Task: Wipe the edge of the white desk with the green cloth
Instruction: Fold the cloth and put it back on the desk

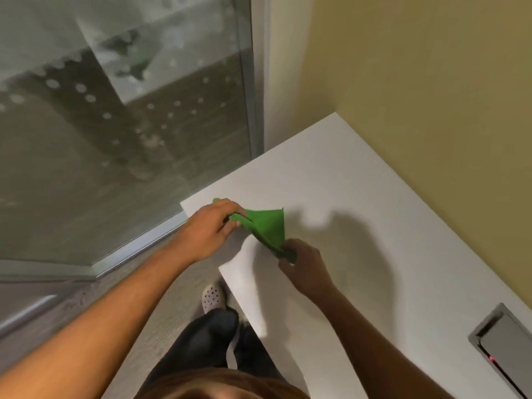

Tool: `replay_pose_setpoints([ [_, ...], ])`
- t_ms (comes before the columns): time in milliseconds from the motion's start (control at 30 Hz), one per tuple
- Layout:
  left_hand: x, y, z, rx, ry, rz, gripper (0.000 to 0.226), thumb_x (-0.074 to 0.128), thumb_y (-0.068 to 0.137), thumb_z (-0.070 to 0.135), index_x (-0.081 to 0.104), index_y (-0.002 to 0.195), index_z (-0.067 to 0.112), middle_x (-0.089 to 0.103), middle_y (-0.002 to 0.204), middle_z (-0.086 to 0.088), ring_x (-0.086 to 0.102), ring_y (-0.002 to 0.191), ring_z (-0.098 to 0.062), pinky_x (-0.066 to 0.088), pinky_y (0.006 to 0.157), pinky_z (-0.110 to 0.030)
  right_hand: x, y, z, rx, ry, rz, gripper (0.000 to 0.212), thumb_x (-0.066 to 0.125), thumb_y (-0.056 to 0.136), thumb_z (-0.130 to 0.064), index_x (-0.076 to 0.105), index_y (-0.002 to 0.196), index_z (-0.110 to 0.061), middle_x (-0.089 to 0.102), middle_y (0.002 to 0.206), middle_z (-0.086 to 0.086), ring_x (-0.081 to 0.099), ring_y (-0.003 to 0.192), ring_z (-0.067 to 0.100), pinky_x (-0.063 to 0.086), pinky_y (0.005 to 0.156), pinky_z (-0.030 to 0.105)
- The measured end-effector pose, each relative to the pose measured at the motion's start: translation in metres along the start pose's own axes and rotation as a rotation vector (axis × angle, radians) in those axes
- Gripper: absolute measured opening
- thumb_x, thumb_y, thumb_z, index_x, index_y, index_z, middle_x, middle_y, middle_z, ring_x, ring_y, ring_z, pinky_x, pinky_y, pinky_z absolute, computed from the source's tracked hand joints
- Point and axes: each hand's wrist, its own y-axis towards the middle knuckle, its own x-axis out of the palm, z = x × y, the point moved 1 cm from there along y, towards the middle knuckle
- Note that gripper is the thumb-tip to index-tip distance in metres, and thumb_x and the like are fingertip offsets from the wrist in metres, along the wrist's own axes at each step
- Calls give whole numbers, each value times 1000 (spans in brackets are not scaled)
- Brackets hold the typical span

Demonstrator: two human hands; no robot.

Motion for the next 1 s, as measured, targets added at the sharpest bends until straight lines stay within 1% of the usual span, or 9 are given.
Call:
replay_pose_setpoints([
  [133, -32, 21, -7, -185, -320, -61, 13, 69, 104, 20, 78, 110, 27, 80, 107, 6, 75, 101, -18, 59, 91, -37, -46, 4, -21, 13, 82, 14, 20, 67, 78, -31, 76, 96, -36, 79, 87, -8, 74, 76, 9, 58, 69, 26],
  [300, -28, 51, -37, -323, -477, -143, 9, 75, 100, 12, 81, 104, 16, 83, 109, -12, 80, 103, -30, 64, 100, -49, -61, 41, -32, -50, 9, 127, 19, 69, 93, -13, 79, 100, -27, 76, 91, -14, 67, 79, -3, 44, 71, 1],
  [400, -13, 66, -55, -353, -425, -183, 9, 75, 99, 9, 79, 99, 17, 80, 108, -18, 74, 95, -28, 62, 97, -53, -54, 61, -35, -78, -95, 141, 18, 65, 97, -8, 80, 105, -12, 80, 104, 2, 70, 93, 18, 54, 87, 26],
  [500, -5, 75, -74, -265, -302, -226, 10, 78, 97, 14, 79, 101, 23, 80, 106, -5, 73, 99, -24, 59, 97, -48, -44, 65, -36, -42, -173, 112, 22, 61, 97, -6, 80, 106, -12, 79, 108, 7, 69, 102, 27, 55, 97, 42],
  [633, 1, 61, -95, 21, -73, -208, 19, 85, 91, 22, 81, 110, 25, 75, 117, 6, 70, 107, -18, 62, 97, -46, -20, 37, -18, -58, -349, 195, 21, 67, 96, -9, 81, 107, -18, 80, 108, 4, 66, 107, 30, 55, 97, 44],
  [700, 9, 48, -102, 117, 42, -285, 20, 84, 92, 27, 82, 112, 27, 70, 131, 1, 64, 122, -21, 56, 107, -47, -6, 18, -6, -65, -390, 185, 17, 71, 95, -11, 83, 104, -21, 80, 107, 0, 66, 108, 28, 57, 96, 45],
  [833, 28, 28, -110, 177, 188, -498, 32, 74, 93, 39, 83, 119, 23, 53, 158, -10, 43, 150, -31, 42, 123, -50, 17, 7, 10, 33, -501, 44, 19, 64, 101, -16, 82, 108, -20, 77, 121, -2, 63, 122, 25, 54, 105, 36],
  [933, 35, 25, -107, 149, 93, -468, 26, 73, 95, 33, 85, 104, 12, 50, 161, -13, 45, 149, -34, 42, 123, -47, 23, 22, 2, 96, -500, 129, 23, 55, 99, -7, 78, 106, -9, 75, 119, 8, 66, 112, 33, 59, 97, 44],
  [1000, 38, 33, -103, 105, 101, -386, 24, 69, 101, 26, 81, 112, 8, 48, 163, -13, 50, 145, -33, 46, 120, -44, 26, 39, -6, 114, -465, 207, 33, 55, 97, -3, 72, 125, -9, 67, 138, 10, 61, 122, 35, 57, 103, 48],
])
